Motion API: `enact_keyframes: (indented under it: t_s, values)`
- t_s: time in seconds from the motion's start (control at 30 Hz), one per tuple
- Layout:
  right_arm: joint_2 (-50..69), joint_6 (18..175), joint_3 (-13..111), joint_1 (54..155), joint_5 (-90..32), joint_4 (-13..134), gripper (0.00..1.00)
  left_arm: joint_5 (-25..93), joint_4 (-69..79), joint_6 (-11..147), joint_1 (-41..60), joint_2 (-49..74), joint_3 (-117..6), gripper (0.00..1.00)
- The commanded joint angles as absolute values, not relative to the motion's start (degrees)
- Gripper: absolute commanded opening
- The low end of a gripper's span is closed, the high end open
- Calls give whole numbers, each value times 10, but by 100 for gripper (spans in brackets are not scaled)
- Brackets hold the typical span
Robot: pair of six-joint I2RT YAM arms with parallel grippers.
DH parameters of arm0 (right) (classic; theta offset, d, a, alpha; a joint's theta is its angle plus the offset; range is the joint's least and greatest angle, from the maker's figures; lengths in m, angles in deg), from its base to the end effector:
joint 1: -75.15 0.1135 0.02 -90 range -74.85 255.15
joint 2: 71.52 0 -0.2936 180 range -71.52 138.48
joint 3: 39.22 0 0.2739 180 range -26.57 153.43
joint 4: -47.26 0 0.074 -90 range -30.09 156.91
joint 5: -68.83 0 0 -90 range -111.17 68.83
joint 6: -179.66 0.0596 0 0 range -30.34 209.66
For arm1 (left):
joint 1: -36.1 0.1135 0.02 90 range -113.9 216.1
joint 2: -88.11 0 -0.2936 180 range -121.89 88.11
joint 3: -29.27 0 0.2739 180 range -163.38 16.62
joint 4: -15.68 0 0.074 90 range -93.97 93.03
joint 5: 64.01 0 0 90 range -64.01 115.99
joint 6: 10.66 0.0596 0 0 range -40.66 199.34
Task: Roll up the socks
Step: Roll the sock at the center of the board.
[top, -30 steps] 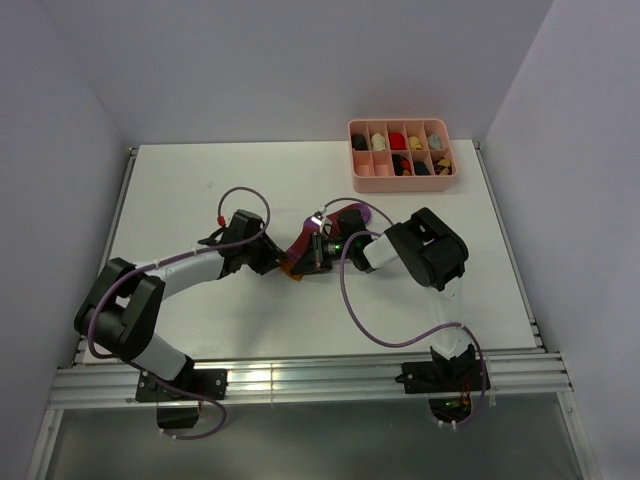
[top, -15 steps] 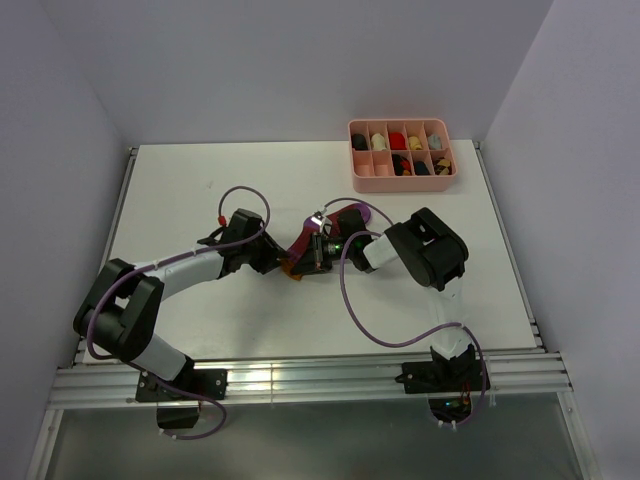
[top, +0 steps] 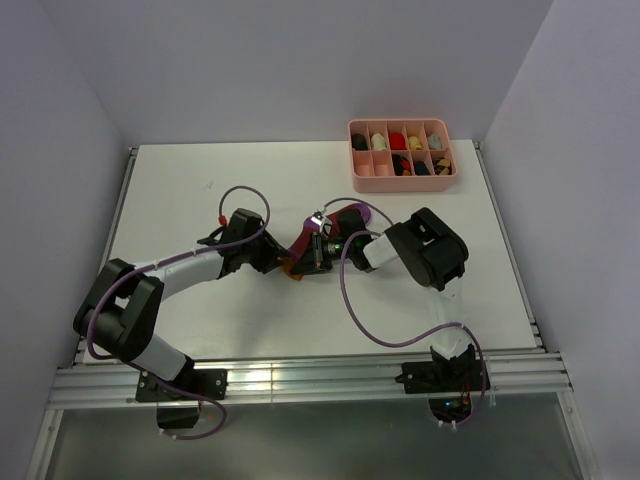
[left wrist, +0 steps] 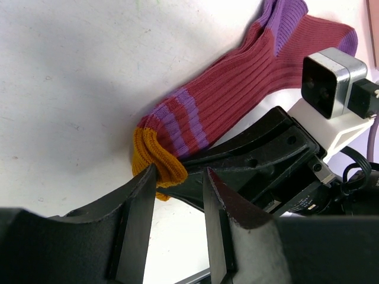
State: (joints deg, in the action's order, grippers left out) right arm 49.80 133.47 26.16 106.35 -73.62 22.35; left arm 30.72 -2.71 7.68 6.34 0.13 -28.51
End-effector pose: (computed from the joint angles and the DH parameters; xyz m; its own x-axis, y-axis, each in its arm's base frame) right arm 0.3352 0.2583 0.0805 -0.9390 -0.0755 -0.3354 -0.3419 0.3071 0.8881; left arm 0.2880 -0.1704 0.1691 -0.7194 -0.6784 -0.1494 -0.4475 0.6171 -0.6473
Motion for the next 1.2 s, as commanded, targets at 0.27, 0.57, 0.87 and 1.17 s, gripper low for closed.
enact_keyframes:
  t_s: [0.27,0.57,0.87,1.17]
  values:
    - [492,1319,271,1059,-707,258,0,307,25,40,66,-29,-285,42]
    - [465,1280,270,1059,-678,312,6,292,49,-7,66,-65,-250,41]
    - [369,1183,254,1064,-590,393,41,263,42,-29,66,-59,-221,41]
    - [232,971,197,1143,-356,391,53,263,32,-23,66,-65,-228,42]
